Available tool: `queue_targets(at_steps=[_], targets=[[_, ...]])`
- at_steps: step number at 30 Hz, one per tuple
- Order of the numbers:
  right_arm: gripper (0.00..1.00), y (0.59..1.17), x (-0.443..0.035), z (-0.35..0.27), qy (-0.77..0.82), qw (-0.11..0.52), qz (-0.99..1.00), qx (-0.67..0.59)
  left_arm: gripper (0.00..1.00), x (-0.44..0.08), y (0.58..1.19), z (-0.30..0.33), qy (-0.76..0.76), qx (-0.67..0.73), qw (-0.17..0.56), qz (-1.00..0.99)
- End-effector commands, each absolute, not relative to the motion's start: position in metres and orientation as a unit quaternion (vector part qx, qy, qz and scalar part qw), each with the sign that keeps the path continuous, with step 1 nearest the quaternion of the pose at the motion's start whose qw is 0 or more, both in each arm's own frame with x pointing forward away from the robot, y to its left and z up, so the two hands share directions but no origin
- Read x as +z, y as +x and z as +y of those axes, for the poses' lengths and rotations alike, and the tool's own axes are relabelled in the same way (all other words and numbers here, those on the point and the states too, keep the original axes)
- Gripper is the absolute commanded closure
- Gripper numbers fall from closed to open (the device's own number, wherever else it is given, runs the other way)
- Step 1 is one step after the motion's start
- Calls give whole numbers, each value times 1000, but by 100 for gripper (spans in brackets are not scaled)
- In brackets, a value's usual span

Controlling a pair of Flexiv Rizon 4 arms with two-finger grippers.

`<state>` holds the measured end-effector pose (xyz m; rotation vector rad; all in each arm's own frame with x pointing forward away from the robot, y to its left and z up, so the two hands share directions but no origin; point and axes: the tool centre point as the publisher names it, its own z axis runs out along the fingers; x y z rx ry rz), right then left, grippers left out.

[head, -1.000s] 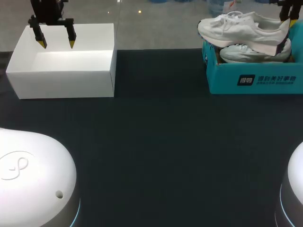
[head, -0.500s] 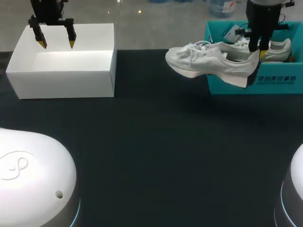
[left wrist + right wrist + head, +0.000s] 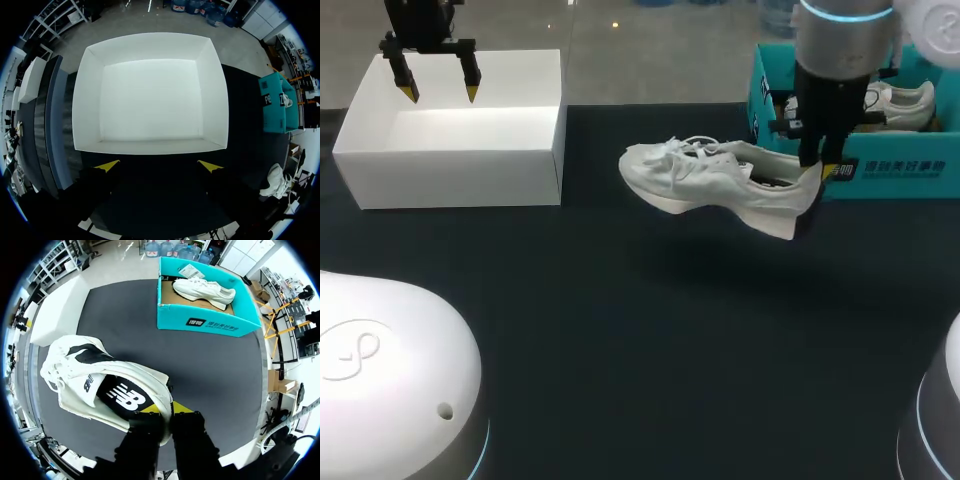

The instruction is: Take the shoe out of the shoebox, open the shoe tongue, remove and reinsert the insole, then place the shoe into the shoebox

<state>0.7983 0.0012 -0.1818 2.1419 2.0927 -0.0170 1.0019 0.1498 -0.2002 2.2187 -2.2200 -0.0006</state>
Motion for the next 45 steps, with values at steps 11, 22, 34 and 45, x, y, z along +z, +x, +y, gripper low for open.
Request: queue_targets(at_steps=[11, 22, 34, 45], targets=[[100, 748, -206, 30, 728, 37, 685, -2, 0, -200, 1001, 150, 707, 0, 1, -707], [100, 746, -209, 31, 733, 25, 679, -22, 0, -200, 1001, 150, 707, 0, 1, -707], [100, 746, -209, 31, 733, 25, 679, -22, 0, -200, 1001, 150, 707, 0, 1, -707], [100, 744, -212, 31, 732, 23, 681, -19, 0, -200, 1001, 150, 707, 0, 1, -707]])
